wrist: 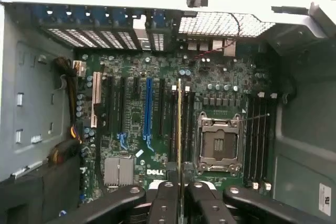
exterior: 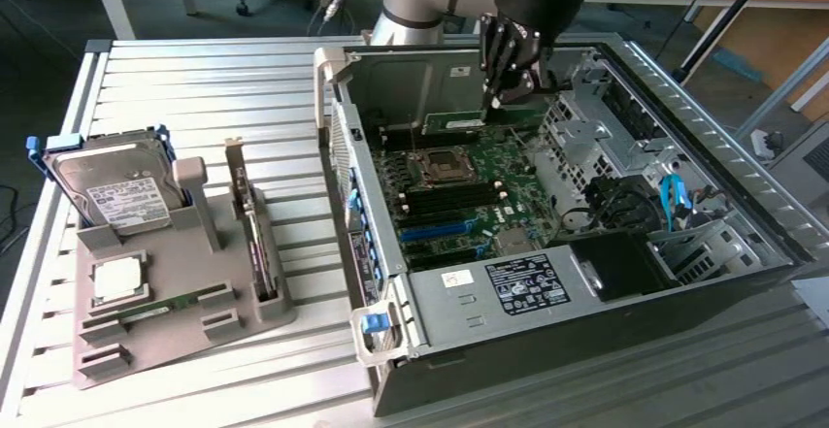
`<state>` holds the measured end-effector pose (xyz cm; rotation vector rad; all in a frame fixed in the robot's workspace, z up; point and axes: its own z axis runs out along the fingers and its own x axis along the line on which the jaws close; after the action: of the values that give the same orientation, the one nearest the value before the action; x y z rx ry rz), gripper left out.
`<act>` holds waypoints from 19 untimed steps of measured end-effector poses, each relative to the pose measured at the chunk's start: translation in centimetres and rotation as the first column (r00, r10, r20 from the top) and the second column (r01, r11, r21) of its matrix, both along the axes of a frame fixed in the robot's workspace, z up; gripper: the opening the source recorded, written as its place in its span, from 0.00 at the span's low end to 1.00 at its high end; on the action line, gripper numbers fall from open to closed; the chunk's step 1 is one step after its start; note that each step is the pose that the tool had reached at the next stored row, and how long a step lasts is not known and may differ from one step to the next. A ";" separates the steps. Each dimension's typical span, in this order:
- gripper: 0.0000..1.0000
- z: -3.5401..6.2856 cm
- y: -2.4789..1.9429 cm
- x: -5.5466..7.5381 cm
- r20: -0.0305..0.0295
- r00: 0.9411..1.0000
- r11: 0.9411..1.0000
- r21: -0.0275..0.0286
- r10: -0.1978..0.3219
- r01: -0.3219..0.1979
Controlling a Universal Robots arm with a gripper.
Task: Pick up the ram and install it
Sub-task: 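Insert the ram into the slot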
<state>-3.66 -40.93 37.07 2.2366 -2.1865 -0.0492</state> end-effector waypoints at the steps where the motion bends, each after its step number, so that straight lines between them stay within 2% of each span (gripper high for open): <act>1: 0.13 -1.29 0.08 0.1 0.000 1.000 1.000 -0.001 -0.026 0.026; 3: 0.13 -2.05 0.09 0.4 0.000 1.000 1.000 -0.001 -0.030 0.030; 6: 0.13 -2.65 0.10 0.8 0.000 0.999 0.999 -0.001 -0.039 0.039; 11: 0.13 -4.13 0.12 0.8 0.000 0.998 0.998 -0.001 -0.065 0.065; 19: 0.13 -5.77 0.12 0.8 0.000 0.995 0.995 -0.001 -0.095 0.095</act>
<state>-2.89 -40.81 31.30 2.1302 -2.2914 -0.0489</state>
